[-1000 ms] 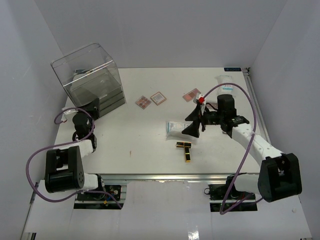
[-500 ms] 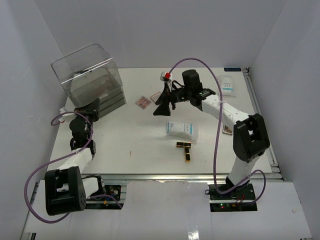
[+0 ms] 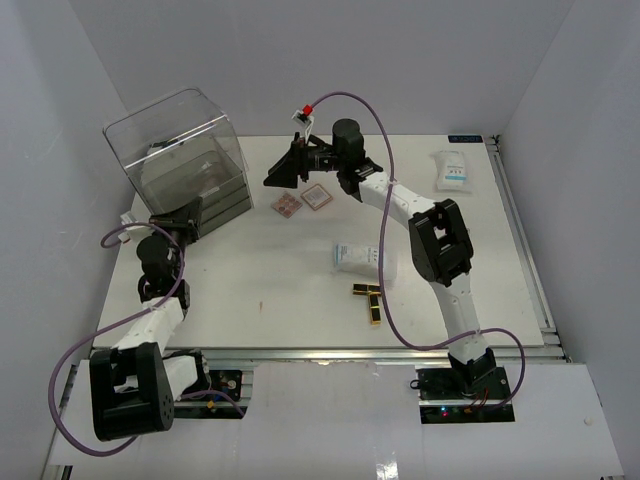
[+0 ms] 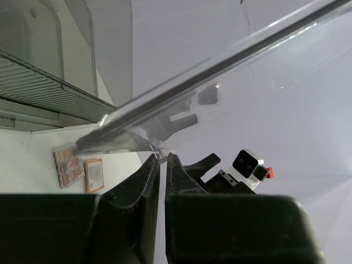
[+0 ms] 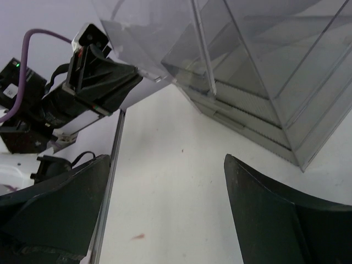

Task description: Organize the makeup

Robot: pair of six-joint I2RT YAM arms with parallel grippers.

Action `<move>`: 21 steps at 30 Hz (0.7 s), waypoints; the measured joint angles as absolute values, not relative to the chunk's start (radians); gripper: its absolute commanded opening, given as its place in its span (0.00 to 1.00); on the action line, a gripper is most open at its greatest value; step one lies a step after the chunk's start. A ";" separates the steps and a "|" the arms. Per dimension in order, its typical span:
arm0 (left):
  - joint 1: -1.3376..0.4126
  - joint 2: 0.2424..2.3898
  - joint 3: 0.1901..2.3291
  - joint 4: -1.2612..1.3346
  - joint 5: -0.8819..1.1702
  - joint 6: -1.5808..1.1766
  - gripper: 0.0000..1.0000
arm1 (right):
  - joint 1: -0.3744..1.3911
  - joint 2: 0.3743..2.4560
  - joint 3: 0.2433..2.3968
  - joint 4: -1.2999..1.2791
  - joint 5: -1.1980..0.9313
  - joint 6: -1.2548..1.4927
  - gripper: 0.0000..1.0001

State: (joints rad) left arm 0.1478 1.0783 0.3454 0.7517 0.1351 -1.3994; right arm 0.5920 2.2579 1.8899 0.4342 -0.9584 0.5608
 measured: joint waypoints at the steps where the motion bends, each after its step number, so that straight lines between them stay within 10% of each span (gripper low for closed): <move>1: 0.148 1.073 0.349 0.746 0.141 -1.399 0.00 | 0.594 2.268 1.897 0.461 -0.948 0.581 0.90; 21: 0.149 1.017 0.358 0.711 0.201 -1.404 0.00 | 0.657 2.435 2.060 0.681 -0.788 0.759 0.92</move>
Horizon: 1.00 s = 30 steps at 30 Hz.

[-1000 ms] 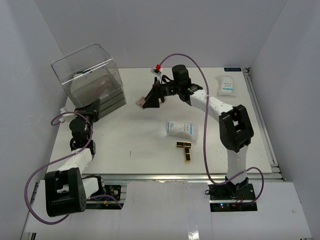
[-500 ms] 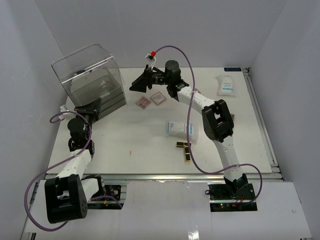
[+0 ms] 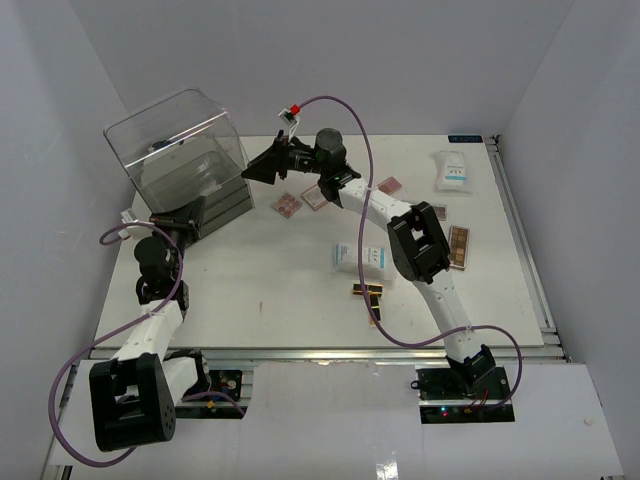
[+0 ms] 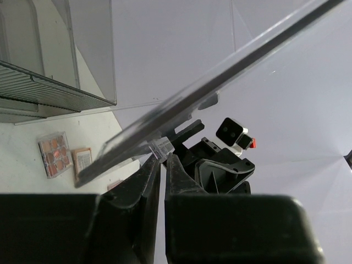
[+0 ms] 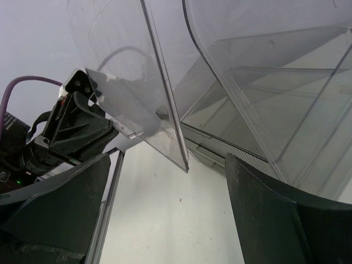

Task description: Organize the makeup

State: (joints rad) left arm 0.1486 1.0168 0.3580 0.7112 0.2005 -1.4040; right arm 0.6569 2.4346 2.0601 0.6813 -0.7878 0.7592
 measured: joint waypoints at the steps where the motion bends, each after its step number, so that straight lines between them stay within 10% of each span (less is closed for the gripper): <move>1: 0.149 1.016 0.358 0.710 0.202 -1.404 0.00 | 0.660 2.439 2.067 0.684 -0.786 0.764 0.92; 9: 0.149 1.004 0.358 0.704 0.211 -1.407 0.05 | 0.676 2.447 2.085 0.754 -0.785 0.826 0.97; 22: 0.147 0.971 0.358 0.642 0.237 -1.388 0.68 | 0.673 2.447 2.027 0.920 -0.799 1.004 0.95; 30: 0.147 0.899 0.358 0.590 0.320 -1.278 0.69 | 0.673 2.447 2.012 0.960 -0.813 1.048 0.94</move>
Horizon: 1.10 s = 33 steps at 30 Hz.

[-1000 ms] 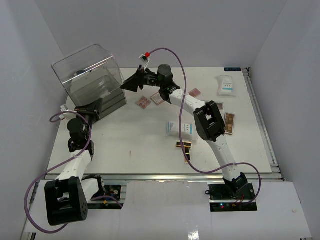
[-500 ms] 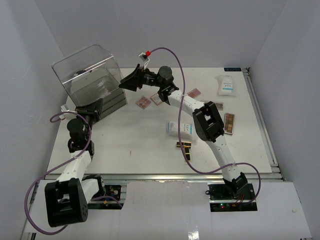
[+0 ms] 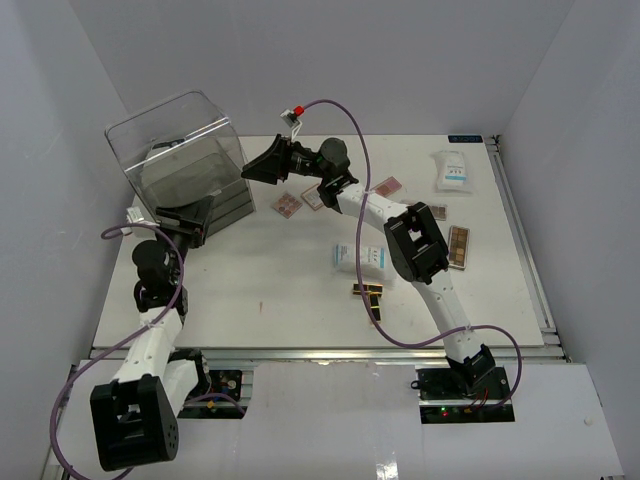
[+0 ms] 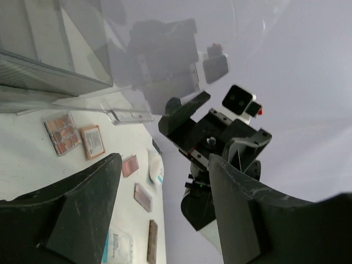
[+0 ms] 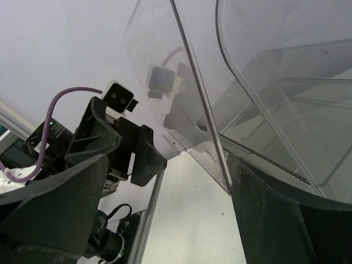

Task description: Organize the makeup

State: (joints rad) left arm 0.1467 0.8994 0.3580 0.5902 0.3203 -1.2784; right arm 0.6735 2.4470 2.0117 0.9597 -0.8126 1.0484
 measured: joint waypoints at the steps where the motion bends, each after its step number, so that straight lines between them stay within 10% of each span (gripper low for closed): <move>1: 0.147 0.886 0.357 0.581 0.331 -1.253 0.66 | 0.673 2.447 2.012 0.964 -0.814 1.054 0.94; 14: 0.147 0.811 0.270 0.395 0.319 -1.029 0.30 | 0.673 2.409 2.001 0.993 -0.815 1.101 0.94; 33: 0.147 0.950 0.111 0.790 0.086 -1.223 0.30 | 0.672 2.354 1.964 1.024 -0.814 1.157 0.94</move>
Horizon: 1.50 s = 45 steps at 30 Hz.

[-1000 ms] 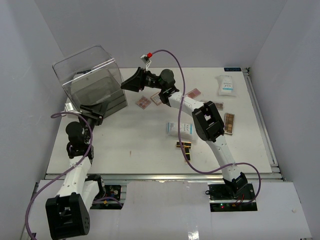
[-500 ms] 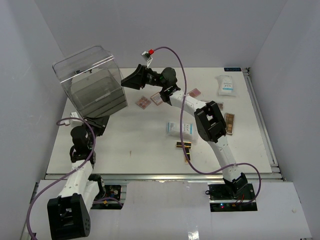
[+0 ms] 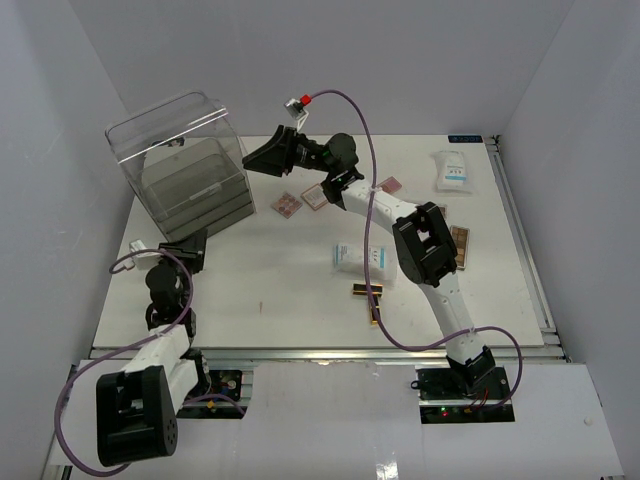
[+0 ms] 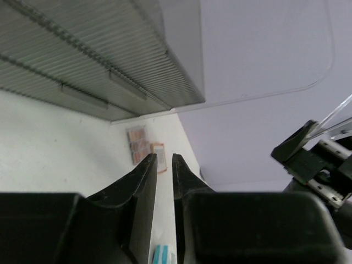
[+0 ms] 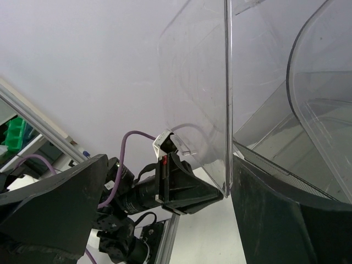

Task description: Organize the makeup

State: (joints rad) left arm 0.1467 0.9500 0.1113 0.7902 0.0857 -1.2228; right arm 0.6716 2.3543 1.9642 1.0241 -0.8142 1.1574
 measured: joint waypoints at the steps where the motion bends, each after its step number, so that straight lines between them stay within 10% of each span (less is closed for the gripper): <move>1: 0.147 0.964 0.114 0.818 0.081 -1.227 0.31 | 0.672 2.353 1.960 1.026 -0.814 1.161 0.94; 45: 0.147 1.162 0.289 1.285 0.097 -1.246 0.36 | 0.521 2.097 1.479 0.831 -0.940 0.840 0.95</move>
State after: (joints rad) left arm 0.1467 1.1620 0.2889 1.2849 0.0968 -1.2465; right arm 0.5211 2.0967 1.4793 0.8311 -0.9400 0.8404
